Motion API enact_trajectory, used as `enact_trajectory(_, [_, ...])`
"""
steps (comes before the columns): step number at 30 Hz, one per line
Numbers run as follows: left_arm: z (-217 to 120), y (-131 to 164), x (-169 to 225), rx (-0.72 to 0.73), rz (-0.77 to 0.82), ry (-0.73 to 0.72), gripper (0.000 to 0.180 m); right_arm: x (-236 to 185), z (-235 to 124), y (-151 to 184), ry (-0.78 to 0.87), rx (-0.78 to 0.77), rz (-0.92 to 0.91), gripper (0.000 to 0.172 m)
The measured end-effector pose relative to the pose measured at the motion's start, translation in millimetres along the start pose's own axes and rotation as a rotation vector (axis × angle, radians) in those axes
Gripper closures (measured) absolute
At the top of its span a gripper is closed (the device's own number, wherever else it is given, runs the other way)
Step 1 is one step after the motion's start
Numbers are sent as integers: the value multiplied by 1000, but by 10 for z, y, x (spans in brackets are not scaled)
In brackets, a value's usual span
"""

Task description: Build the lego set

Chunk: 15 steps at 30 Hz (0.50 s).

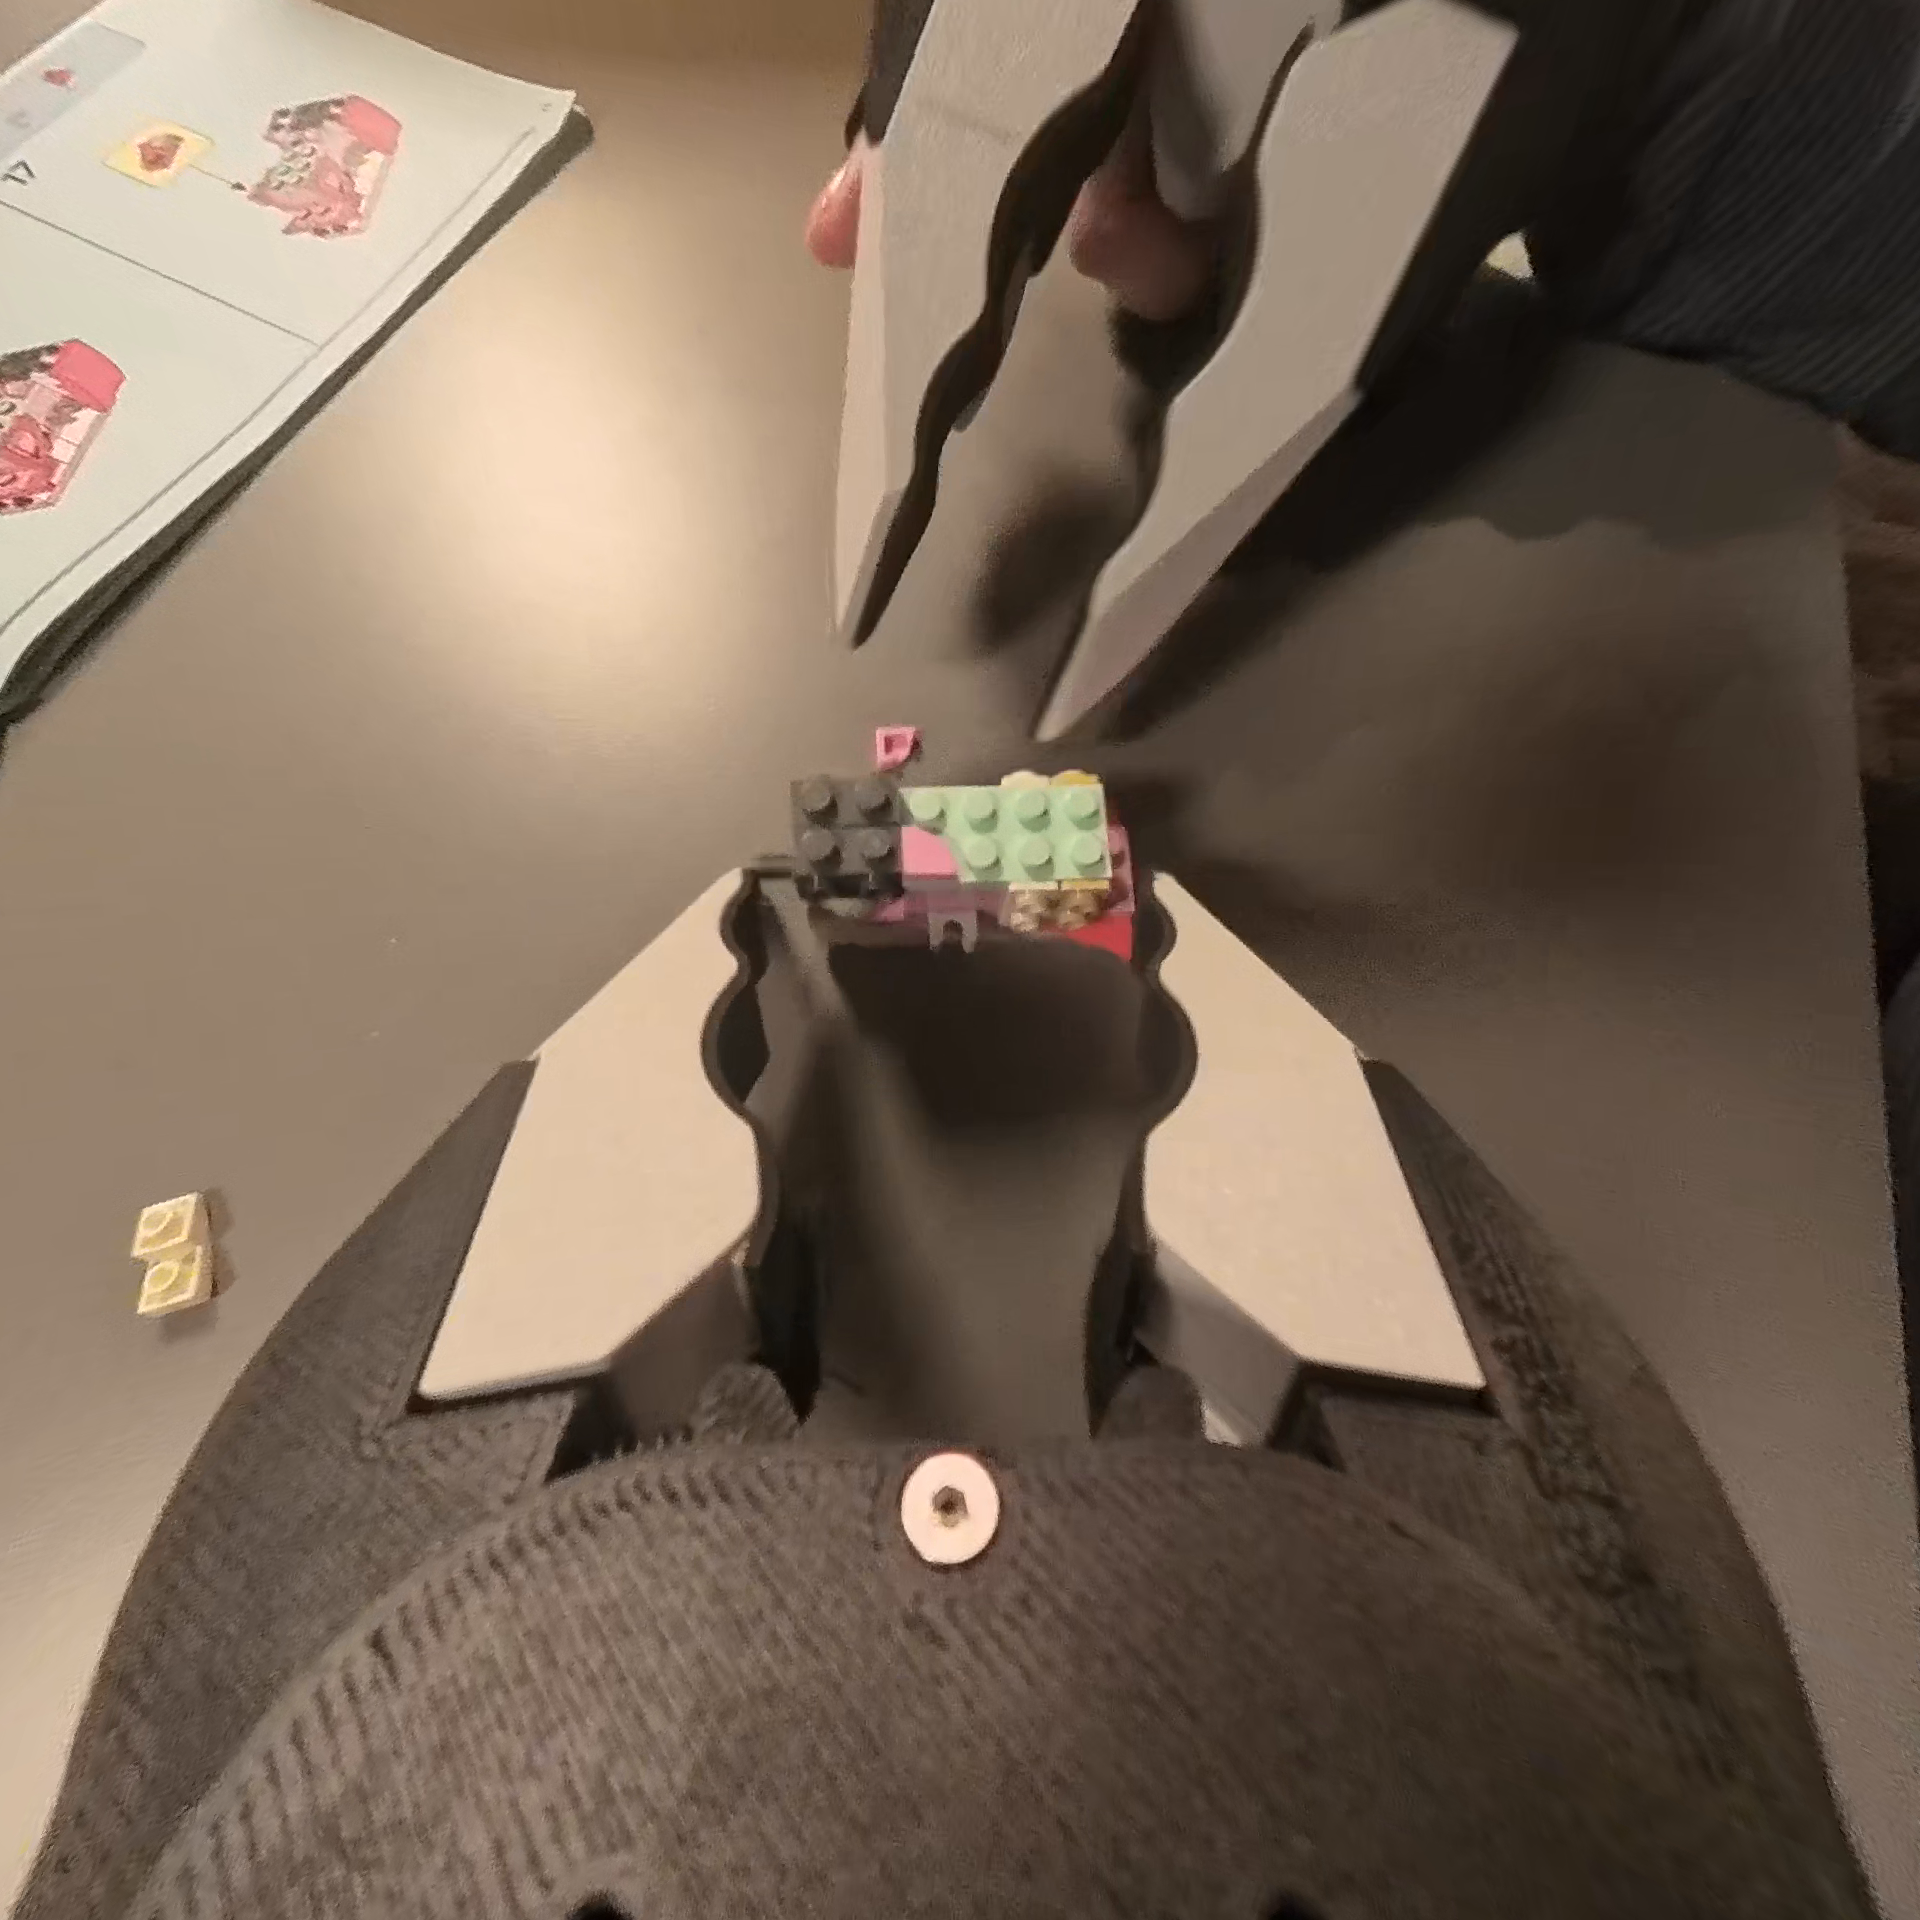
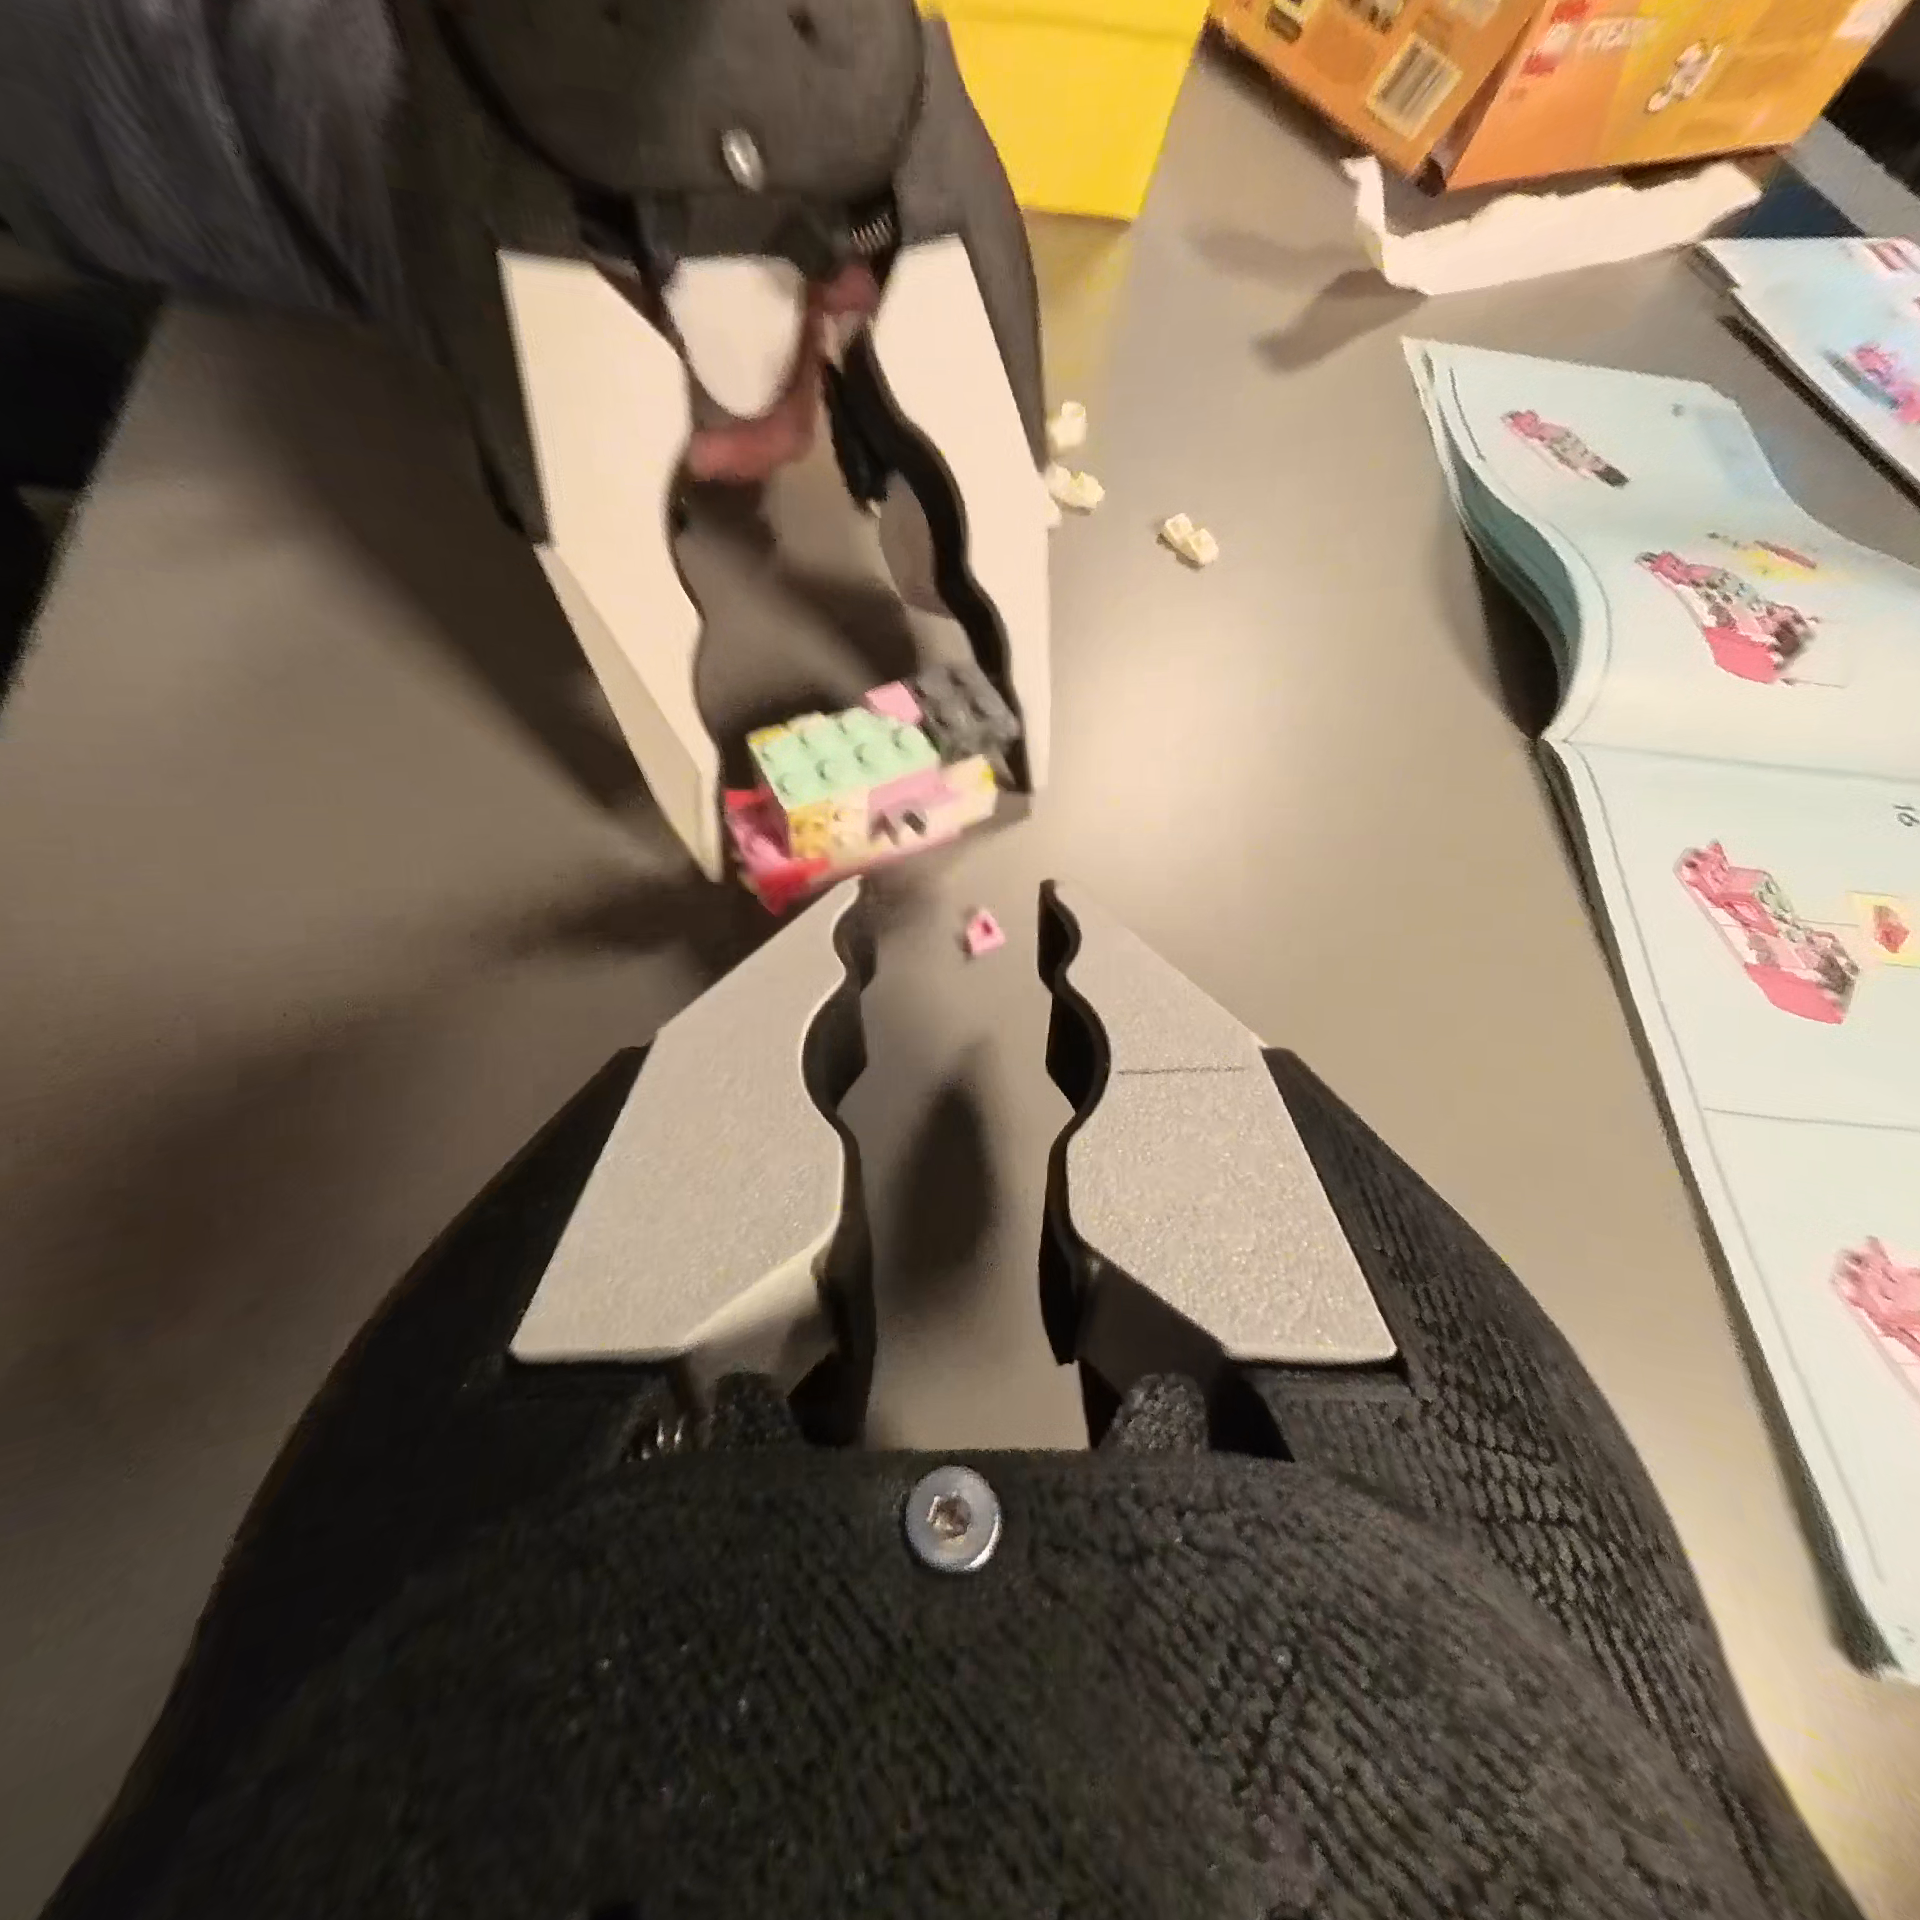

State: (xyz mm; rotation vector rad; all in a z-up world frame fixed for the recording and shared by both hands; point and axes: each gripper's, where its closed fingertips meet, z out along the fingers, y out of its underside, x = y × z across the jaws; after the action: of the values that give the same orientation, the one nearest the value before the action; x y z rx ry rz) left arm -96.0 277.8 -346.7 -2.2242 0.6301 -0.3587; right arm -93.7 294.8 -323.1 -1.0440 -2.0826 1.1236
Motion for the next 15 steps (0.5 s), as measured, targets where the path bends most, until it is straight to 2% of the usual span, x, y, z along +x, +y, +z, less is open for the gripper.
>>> enact_trajectory(3, [-18,6,-19,5,0,19,113,-124,-6,-154,-107,88,95,131])
enact_trajectory(6, [-41,-41,-6,39,22,30,107,-142,13,-226,-117,122,103,131])
enact_trajectory(7, [-47,-63,1,53,33,30,106,-130,17,-253,-105,136,99,137])
enact_trajectory(10, [-45,-97,2,72,60,21,109,62,48,-325,1,176,142,168])
enact_trajectory(15, [-46,-125,-40,87,39,14,115,152,174,-285,5,119,190,172])
